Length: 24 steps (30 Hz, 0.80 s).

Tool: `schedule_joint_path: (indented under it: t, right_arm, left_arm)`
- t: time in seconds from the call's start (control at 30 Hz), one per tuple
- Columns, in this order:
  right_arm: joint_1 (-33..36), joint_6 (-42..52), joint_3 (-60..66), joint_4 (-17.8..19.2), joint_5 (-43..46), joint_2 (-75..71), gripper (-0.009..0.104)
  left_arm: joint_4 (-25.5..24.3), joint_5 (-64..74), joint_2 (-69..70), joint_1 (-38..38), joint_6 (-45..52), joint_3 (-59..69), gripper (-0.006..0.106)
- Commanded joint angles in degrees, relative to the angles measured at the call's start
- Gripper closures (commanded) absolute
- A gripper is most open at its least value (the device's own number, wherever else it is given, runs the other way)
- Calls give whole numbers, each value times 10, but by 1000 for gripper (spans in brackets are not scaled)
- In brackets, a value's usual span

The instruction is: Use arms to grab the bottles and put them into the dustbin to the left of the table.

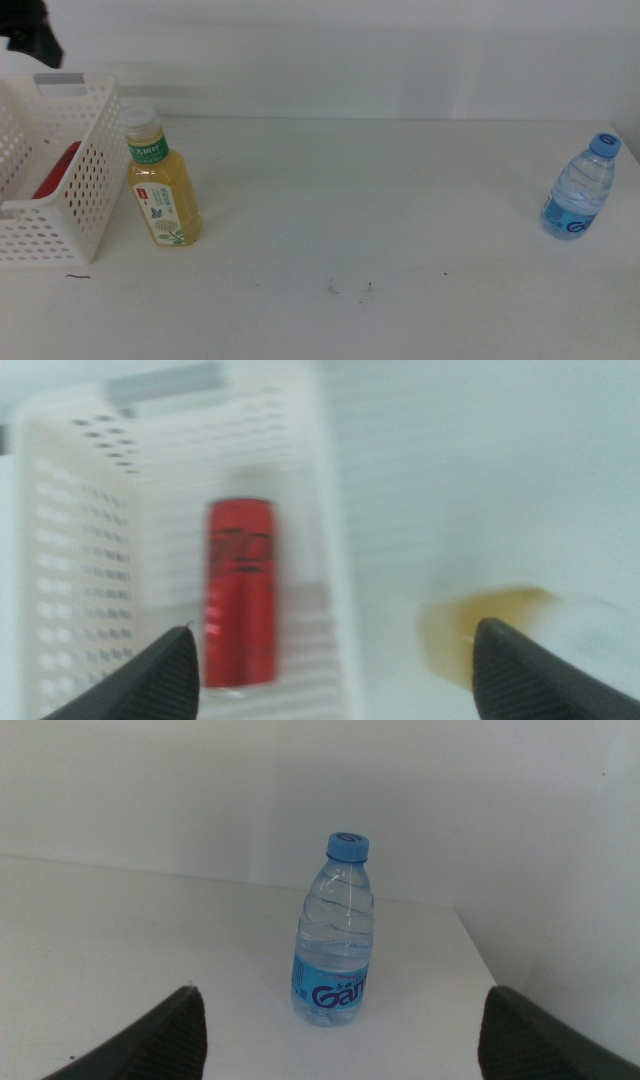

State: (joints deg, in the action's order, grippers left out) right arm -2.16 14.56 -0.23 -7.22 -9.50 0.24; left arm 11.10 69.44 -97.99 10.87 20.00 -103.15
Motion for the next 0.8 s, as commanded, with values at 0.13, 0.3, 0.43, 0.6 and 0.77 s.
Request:
schedule_joint_path:
  t: [0.13, 0.3, 0.43, 0.6, 0.77]
  right_arm:
    - [-2, 5, 2, 4, 5, -2, 2]
    - [-2, 5, 2, 4, 5, -2, 2]
    - [-2, 5, 2, 4, 5, -2, 2]
    - [-2, 5, 2, 4, 5, -2, 2]
    - [-2, 5, 2, 4, 5, -2, 2]
  left_arm:
    - [17, -115, 165, -76, -25, 184, 7]
    - [32, -225, 269, -138, -25, 323, 7]
    - [54, -346, 345, -175, -19, 444, 7]
    - [79, -436, 441, -200, -19, 570, 7]
    - [88, -462, 537, -202, -19, 662, 7]
